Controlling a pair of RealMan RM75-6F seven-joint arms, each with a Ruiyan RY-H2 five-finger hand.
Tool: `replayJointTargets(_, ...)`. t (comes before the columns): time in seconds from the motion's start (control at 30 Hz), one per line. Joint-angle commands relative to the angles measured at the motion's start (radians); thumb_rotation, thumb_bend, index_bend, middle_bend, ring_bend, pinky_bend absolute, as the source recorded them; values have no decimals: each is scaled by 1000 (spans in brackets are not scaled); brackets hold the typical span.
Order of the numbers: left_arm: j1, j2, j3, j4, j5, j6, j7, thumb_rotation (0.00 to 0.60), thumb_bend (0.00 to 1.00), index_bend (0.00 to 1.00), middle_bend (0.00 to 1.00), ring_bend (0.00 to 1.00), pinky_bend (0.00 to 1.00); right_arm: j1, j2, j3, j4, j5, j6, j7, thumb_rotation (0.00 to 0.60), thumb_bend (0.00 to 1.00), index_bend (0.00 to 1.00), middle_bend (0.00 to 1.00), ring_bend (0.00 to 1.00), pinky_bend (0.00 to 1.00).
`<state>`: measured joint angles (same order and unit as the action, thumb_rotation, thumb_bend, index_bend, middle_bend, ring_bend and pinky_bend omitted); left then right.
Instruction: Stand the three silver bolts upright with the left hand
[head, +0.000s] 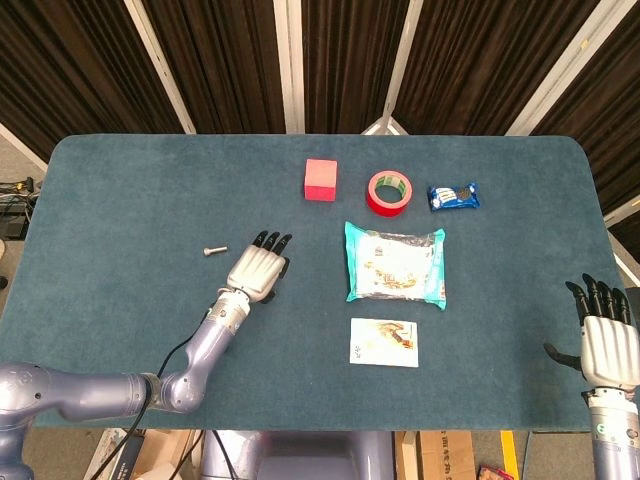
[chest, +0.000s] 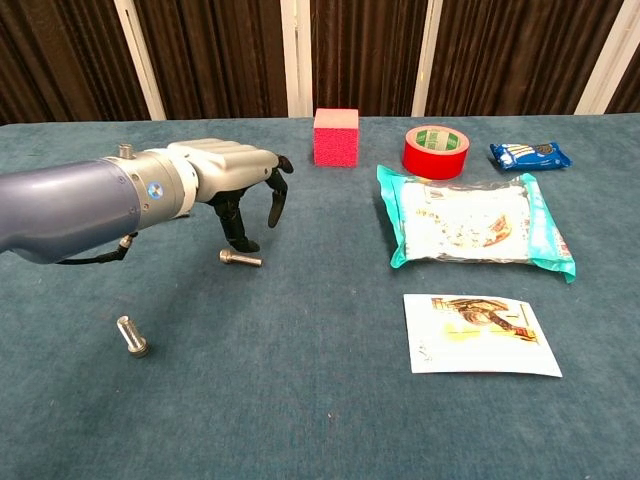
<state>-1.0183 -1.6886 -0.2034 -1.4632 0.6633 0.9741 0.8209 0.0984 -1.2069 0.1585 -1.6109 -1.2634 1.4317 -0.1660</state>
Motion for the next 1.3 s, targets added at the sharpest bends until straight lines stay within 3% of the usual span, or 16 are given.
replayJointTargets(0.03,3,-9,8,16,-13,4,-3,600,381,494,20,0,0,-1,3,1,-2,1,0,5,600,21,177,64,0,0)
replayJointTargets(0.8,14,-47,44,84,22,-32,-70,600,402,523,36,0,0,-1,3,5,-7,15,-2,6,600,22,178,64,0,0)
replayJointTargets(1.3,15,-65,52,113,42,-41,-90,600,483,535,41,0,0,0,3,5,-6,18,-5,6,600,21,178,64,0,0)
